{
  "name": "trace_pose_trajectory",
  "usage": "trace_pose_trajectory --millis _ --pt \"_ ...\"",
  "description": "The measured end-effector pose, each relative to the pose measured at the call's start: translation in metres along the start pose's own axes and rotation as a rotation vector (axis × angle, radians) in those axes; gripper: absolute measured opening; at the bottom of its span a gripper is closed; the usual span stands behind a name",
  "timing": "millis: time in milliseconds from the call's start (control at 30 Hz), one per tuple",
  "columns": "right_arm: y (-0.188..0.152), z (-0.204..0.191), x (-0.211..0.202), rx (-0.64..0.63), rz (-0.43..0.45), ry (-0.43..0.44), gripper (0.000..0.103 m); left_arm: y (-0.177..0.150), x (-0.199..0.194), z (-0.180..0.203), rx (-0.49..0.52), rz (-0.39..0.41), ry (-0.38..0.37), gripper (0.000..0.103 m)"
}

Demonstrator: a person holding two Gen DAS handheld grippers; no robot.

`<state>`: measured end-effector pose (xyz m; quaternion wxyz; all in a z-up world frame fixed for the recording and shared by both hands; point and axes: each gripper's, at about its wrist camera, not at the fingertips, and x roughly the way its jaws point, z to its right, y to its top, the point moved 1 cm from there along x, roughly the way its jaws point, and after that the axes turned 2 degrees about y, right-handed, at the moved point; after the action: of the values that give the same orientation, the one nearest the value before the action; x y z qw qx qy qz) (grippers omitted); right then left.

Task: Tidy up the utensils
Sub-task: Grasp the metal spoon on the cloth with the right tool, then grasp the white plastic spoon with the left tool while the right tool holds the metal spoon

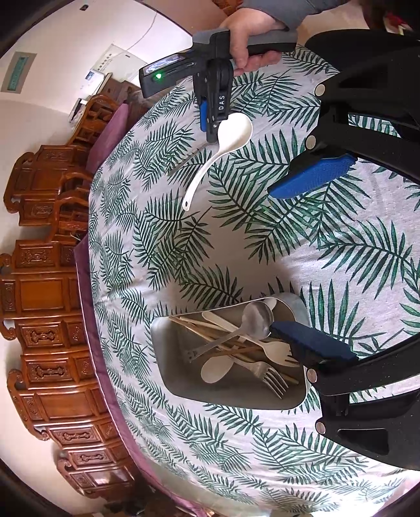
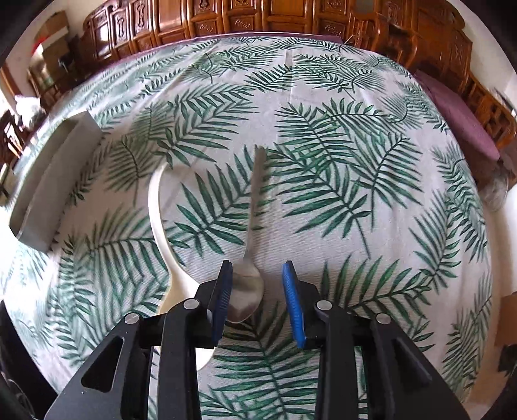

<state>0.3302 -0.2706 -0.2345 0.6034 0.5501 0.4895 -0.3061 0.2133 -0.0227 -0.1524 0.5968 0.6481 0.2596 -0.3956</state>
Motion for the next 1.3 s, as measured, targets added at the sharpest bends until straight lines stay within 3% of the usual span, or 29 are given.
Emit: trace_pose_trajectory --millis 400,567,767,1300 --pt "-0.018 -0.006 -0.007 0.05 0.014 -0.013 0.033 0.0 0.005 0.012 0.007 -0.009 -0.013 0.074" --pt "-0.028 -0.003 -0.012 0.081 0.025 -0.008 0.012 0.0 0.012 0.029 0.033 -0.018 -0.026 0.074" --pt "-0.033 0.011 -0.026 0.141 0.063 0.042 0.002 0.0 0.031 0.054 0.054 -0.052 -0.048 0.074" --pt "-0.063 0.044 -0.061 0.142 0.124 0.034 0.001 0.035 0.095 0.119 0.002 -0.113 -0.088 0.074"
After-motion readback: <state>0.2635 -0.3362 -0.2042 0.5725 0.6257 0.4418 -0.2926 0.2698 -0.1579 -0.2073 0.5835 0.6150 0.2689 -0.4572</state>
